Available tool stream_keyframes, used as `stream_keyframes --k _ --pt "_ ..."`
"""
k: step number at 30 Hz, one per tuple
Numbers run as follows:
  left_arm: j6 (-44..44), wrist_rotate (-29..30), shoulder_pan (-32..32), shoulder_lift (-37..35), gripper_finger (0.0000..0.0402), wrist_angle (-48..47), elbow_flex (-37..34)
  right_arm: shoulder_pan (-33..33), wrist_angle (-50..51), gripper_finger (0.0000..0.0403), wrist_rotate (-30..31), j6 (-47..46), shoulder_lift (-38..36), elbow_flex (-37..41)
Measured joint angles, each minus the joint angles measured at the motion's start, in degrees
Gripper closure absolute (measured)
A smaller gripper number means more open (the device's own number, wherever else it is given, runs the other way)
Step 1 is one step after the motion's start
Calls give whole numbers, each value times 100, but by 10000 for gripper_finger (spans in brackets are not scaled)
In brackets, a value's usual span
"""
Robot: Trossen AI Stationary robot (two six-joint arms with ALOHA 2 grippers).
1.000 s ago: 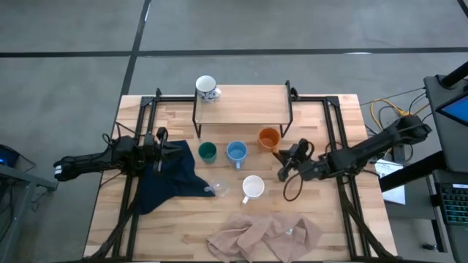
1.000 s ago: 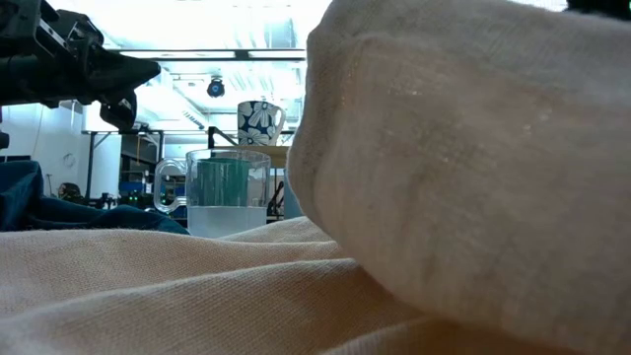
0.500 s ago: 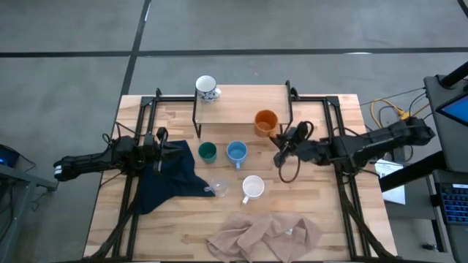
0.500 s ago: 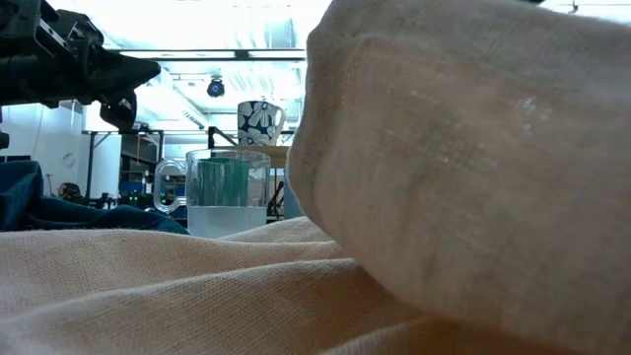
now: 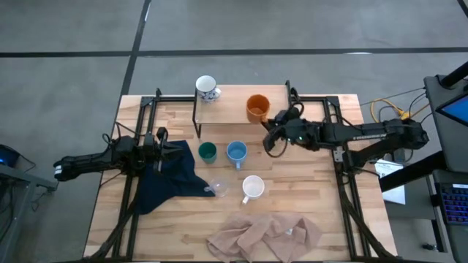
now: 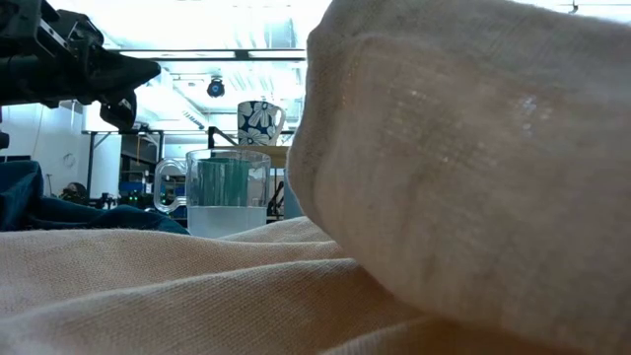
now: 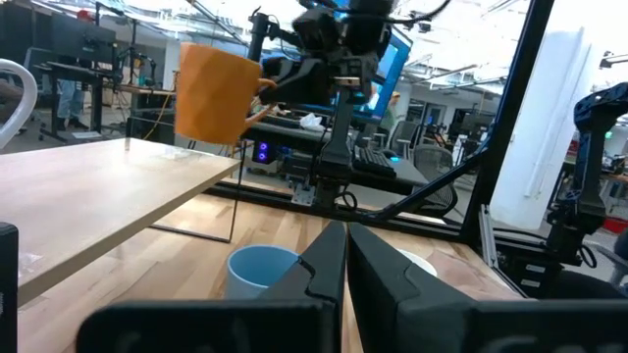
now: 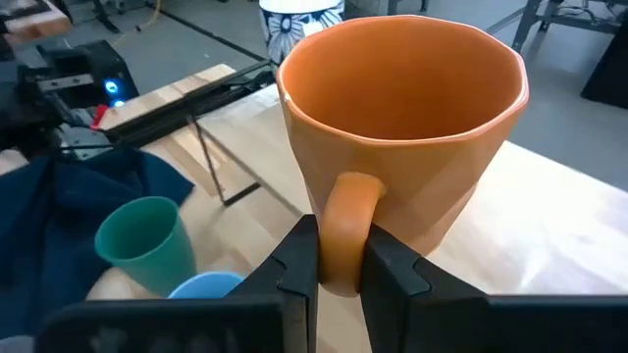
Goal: Stack small to large cups/mugs on shelf
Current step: Put the orange mug on the shelf
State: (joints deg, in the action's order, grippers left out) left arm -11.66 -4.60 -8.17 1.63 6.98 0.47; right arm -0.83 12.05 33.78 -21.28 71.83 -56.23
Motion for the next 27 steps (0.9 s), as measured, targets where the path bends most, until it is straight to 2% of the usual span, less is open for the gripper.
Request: stream_keyframes --k 12,27 --pt "4 -2 -2 9 402 -8 0 -904 -22 361 -984 480 877 -900" --pt "4 -26 0 11 402 -29 0 -1765 -170 361 -1769 656 1843 -1777"
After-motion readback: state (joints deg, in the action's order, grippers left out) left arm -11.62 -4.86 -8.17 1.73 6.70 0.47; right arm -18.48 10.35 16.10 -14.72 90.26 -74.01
